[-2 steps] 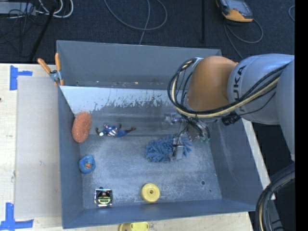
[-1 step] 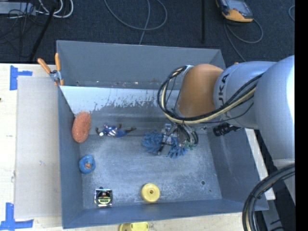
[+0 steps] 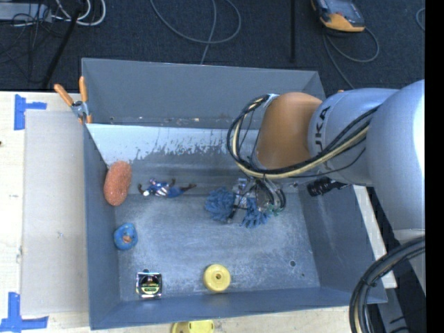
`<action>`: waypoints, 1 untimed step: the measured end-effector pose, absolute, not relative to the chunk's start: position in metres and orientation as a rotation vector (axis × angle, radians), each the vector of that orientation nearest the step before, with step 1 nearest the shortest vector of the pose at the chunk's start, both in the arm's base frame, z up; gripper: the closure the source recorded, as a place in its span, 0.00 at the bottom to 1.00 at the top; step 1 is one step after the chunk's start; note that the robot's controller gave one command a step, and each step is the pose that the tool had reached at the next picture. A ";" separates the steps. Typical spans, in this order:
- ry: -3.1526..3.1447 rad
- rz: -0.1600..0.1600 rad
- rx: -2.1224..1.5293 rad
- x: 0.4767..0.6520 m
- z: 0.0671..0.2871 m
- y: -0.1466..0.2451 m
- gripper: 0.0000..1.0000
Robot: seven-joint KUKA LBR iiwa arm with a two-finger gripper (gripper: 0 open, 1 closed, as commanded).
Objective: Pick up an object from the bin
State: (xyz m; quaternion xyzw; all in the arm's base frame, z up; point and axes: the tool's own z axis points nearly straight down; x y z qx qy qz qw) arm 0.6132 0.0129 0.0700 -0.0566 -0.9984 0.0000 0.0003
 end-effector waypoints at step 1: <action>-3.136 0.000 -0.178 0.613 0.070 0.013 1.00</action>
Offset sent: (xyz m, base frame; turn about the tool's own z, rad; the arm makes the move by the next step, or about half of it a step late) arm -0.0410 0.0357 0.0534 -0.0468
